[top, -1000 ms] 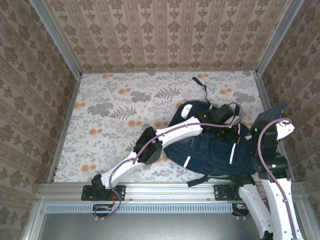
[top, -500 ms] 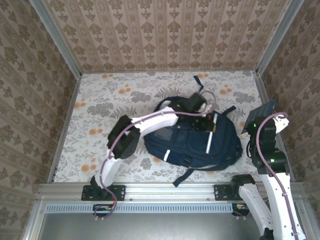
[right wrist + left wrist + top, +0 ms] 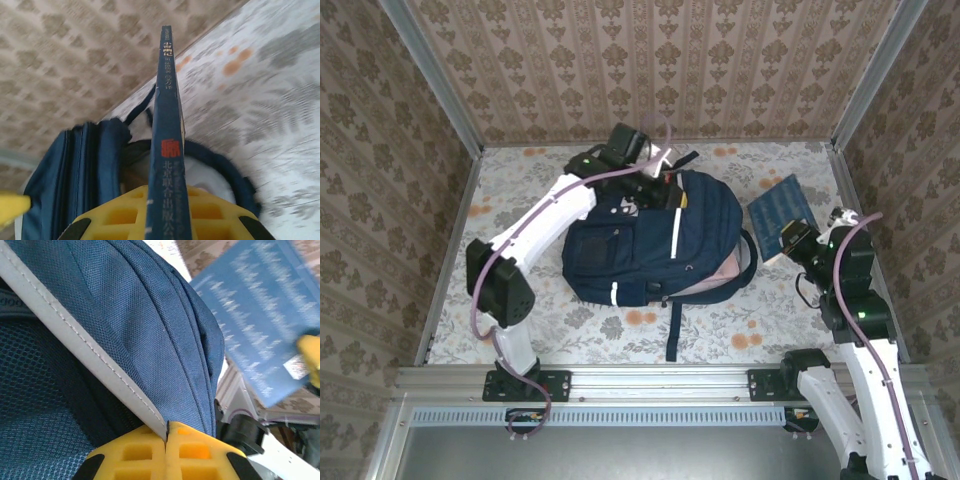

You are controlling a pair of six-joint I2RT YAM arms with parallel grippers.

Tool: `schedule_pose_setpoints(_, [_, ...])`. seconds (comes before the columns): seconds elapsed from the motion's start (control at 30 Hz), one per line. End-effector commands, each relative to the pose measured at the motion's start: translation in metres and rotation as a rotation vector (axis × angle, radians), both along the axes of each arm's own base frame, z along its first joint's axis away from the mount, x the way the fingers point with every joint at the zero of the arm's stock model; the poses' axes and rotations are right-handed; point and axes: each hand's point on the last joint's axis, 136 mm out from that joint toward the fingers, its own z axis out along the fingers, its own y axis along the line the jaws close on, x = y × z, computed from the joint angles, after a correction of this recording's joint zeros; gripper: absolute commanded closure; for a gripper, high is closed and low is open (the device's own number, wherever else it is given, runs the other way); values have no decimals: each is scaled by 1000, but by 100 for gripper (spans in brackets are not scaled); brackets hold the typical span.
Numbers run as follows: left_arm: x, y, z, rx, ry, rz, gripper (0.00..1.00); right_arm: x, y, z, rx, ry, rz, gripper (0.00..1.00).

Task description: Pack the student bag

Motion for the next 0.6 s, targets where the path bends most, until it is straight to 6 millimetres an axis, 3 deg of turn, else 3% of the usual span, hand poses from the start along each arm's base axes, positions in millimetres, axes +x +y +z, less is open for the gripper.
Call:
schedule_pose_setpoints(0.0, [-26,18,71,-204,-94,-123,100,3,50,9,171,-43,263,100])
schedule_pose_setpoints(0.13, [-28,38,99,-349,-75,-131,100,-5,87,14,312,-75,477,100])
schedule_pose_setpoints(0.27, [-28,52,114,-409,-72,-146,100,-16,111,21,404,-95,652,100])
schedule_pose_setpoints(0.57, [-35,55,134,-470,-81,-186,100,2,151,-17,486,90,784,100])
